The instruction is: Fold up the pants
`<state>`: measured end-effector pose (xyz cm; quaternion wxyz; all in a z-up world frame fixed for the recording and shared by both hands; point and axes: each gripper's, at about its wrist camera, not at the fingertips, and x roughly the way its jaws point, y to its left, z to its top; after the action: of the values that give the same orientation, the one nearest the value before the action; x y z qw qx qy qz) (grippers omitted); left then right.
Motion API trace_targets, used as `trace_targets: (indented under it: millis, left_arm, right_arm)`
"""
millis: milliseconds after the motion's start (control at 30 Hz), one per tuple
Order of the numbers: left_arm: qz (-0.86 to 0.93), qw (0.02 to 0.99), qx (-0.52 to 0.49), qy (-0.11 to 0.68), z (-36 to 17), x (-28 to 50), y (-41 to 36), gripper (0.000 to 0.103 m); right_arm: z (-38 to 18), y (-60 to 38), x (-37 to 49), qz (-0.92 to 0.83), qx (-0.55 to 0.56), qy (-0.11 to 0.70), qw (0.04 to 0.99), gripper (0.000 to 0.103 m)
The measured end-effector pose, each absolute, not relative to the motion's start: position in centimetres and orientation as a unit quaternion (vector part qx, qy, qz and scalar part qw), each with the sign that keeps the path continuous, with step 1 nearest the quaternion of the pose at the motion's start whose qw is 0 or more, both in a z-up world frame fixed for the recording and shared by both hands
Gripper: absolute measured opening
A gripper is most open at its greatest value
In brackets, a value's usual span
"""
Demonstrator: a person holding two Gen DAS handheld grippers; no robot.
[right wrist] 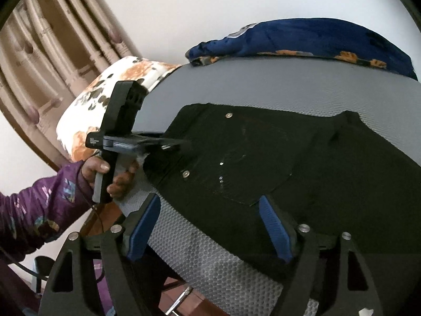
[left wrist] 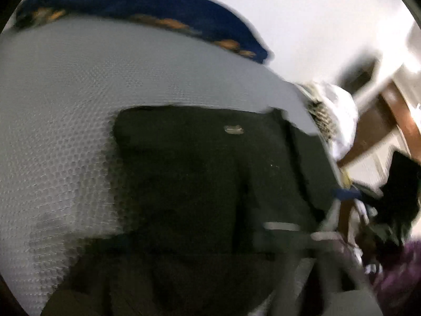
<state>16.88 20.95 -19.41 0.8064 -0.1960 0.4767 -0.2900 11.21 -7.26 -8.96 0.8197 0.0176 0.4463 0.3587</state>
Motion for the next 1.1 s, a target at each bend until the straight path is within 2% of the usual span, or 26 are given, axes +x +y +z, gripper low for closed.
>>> trace_targets:
  millis: [67,233,433,733,833,900,1000,1100]
  left_arm:
    - [-0.288,0.802,-0.241,0.465,-19.9,16.6,22.0,0.029]
    - [-0.267,0.823,-0.236,0.442,-18.2,15.1,20.9,0.024]
    - [-0.258,0.836,-0.235,0.424,-13.6,14.4,18.1,0.020]
    - [-0.280,0.844,-0.192,0.415,-5.7,13.7,8.9,0.019]
    - [-0.301,0.836,-0.193,0.417,-3.7,13.8,6.4,0.014]
    - [-0.308,0.838,-0.168,0.418,-2.5,14.1,3.2,0.014]
    - [-0.323,0.827,-0.152,0.434,-2.7,14.8,-1.4,0.014]
    - [-0.337,0.814,-0.151,0.449,-3.8,15.5,-5.3,0.014]
  right_arm:
    - [-9.1,-7.6,11.3,0.354,0.027,0.449,0.820,0.076]
    - [-9.5,-8.8,11.7,0.344,0.053,0.458,0.818,0.076]
    - [-9.1,-10.6,11.3,0.341,0.072,0.447,0.824,0.076]
    - [-7.8,-16.4,10.6,0.343,0.131,0.416,0.832,0.076]
    - [-6.8,-18.5,10.4,0.353,0.148,0.395,0.835,0.076]
    - [-6.1,-20.2,10.0,0.353,0.142,0.379,0.844,0.078]
    - [-5.5,-22.5,9.8,0.352,0.139,0.360,0.853,0.086]
    - [-6.0,-24.8,10.7,0.354,0.172,0.360,0.846,0.086]
